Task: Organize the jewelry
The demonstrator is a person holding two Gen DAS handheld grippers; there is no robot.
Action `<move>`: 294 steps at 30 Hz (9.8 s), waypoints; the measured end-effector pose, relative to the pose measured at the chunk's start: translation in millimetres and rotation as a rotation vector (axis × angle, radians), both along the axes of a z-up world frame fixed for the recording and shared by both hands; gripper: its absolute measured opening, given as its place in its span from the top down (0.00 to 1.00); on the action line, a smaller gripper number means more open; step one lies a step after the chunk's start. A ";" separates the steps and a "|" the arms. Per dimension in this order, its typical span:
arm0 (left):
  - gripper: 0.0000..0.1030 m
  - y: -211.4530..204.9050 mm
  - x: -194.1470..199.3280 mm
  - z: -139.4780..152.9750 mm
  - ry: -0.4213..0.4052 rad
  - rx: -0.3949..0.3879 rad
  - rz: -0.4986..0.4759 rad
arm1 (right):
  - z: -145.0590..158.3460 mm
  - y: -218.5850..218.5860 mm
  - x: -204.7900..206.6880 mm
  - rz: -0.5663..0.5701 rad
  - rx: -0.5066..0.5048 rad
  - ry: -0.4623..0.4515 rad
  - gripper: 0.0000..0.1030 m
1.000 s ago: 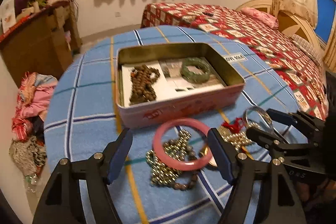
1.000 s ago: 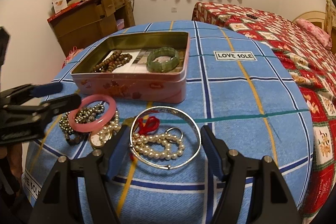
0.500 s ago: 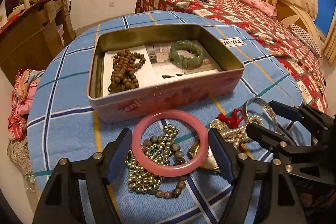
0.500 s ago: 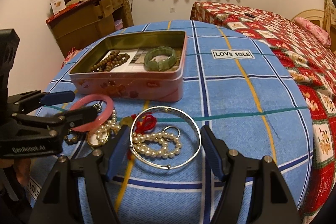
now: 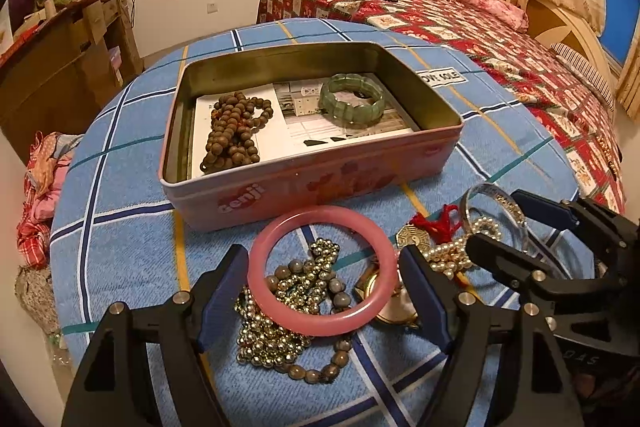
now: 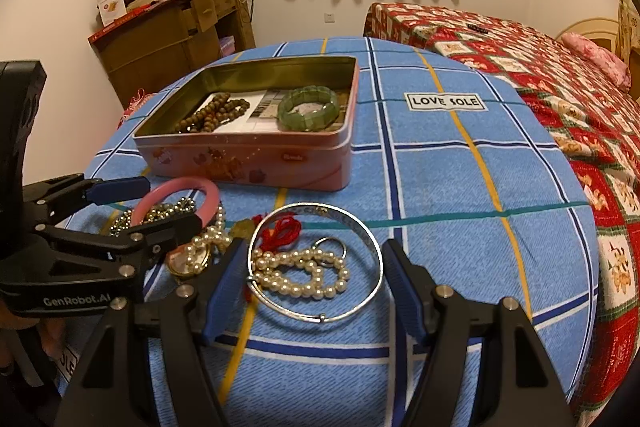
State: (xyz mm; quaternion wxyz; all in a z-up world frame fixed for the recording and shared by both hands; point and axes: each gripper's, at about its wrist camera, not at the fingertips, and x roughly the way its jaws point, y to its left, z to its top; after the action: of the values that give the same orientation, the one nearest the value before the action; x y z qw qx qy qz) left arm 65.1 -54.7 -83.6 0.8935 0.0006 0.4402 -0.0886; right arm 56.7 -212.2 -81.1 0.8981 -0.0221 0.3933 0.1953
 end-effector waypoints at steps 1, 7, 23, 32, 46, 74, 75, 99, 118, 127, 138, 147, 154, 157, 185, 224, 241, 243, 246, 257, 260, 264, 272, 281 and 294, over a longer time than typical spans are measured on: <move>0.24 -0.7 0.6 -1.3 0.002 0.009 -0.004 | 0.1 0.0 0.1 0.000 -0.001 -0.001 0.31; 0.24 -1.8 0.6 -5.5 -0.015 0.035 -0.019 | -1.5 0.9 -1.3 0.004 -0.004 0.000 0.31; 0.75 10.0 -12.3 -2.2 0.001 -0.010 -0.073 | 13.1 -0.6 -2.4 0.003 0.006 -0.027 0.31; 0.44 12.4 -14.7 -5.9 -0.019 0.002 -0.044 | 10.8 3.6 -1.3 0.010 -0.003 -0.025 0.31; 0.86 1.3 -21.7 1.0 -0.050 0.115 -0.113 | 12.6 3.9 -2.5 0.017 0.003 -0.029 0.31; 0.89 38.2 63.2 65.0 -0.217 0.020 0.018 | 58.6 50.5 89.3 0.105 -0.038 -0.121 0.31; 0.89 38.6 66.4 63.5 -0.212 0.024 0.020 | 55.8 53.9 93.4 0.108 -0.047 -0.119 0.31; 0.28 56.5 60.2 60.1 -0.196 0.011 0.075 | 41.8 44.6 68.7 0.085 -0.055 -0.116 0.24; 0.28 53.8 -26.9 11.3 -0.086 0.002 0.079 | 17.2 17.4 11.0 0.049 -0.062 -0.060 0.24; 0.28 38.9 -47.8 -4.8 -0.060 0.007 0.052 | 10.7 -1.0 -3.0 0.017 -0.052 -0.042 0.26; 0.76 27.4 -49.5 -7.5 -0.051 0.020 0.005 | -8.2 0.5 2.1 0.034 -0.050 0.036 0.51; 0.87 27.2 -55.2 10.8 -0.094 -0.001 -0.020 | -4.3 -0.2 -6.1 0.077 -0.010 0.034 0.90; 0.87 34.9 -58.1 33.0 -0.144 -0.028 -0.008 | 9.5 -0.1 -11.6 0.081 0.024 -0.009 0.92; 0.87 37.0 -58.6 41.5 -0.163 -0.038 -0.003 | 17.6 -0.1 -13.3 0.082 0.039 -0.029 0.92; 0.87 47.9 -63.2 67.1 -0.220 -0.078 0.016 | 58.8 -10.0 -15.5 0.072 0.093 -0.132 0.93; 0.87 46.4 -33.5 105.5 -0.304 -0.025 0.040 | 100.1 -5.6 0.7 0.103 0.098 -0.215 0.93; 0.87 46.7 -12.8 106.3 -0.292 -0.029 0.034 | 93.0 -6.3 25.6 0.106 0.071 -0.162 0.77; 0.87 47.3 -15.9 99.6 -0.281 -0.032 0.032 | 73.7 -12.4 24.5 0.091 0.063 -0.123 0.45; 0.87 46.1 -20.2 87.6 -0.257 -0.045 0.032 | 50.5 -16.4 22.2 0.073 0.017 -0.062 0.48; 0.87 37.9 -23.9 66.9 -0.208 -0.032 0.019 | -7.0 -22.6 15.8 0.058 -0.100 0.102 0.76; 0.87 35.0 -23.6 68.6 -0.210 -0.024 0.013 | -1.0 -22.8 12.3 0.072 -0.082 0.085 0.85; 0.87 34.9 -21.6 77.2 -0.226 -0.010 0.007 | 20.0 -20.6 0.4 0.080 -0.074 -0.001 0.85; 0.87 33.6 -5.0 105.2 -0.285 0.017 -0.009 | 89.1 -0.3 5.3 0.127 -0.037 -0.169 0.85; 0.87 40.5 37.8 111.2 -0.286 0.044 0.002 | 92.9 24.6 59.8 0.151 0.052 -0.167 0.85; 0.69 43.3 74.2 74.0 -0.229 0.063 0.022 | 64.5 34.7 92.6 0.132 0.056 -0.113 0.83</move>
State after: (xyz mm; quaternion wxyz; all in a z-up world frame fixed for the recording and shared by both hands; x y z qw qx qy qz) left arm 139.2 -11.5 -9.5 0.9383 0.0340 0.3380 -0.0642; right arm 149.3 -177.5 -16.5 0.9044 -0.0336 0.3340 0.2634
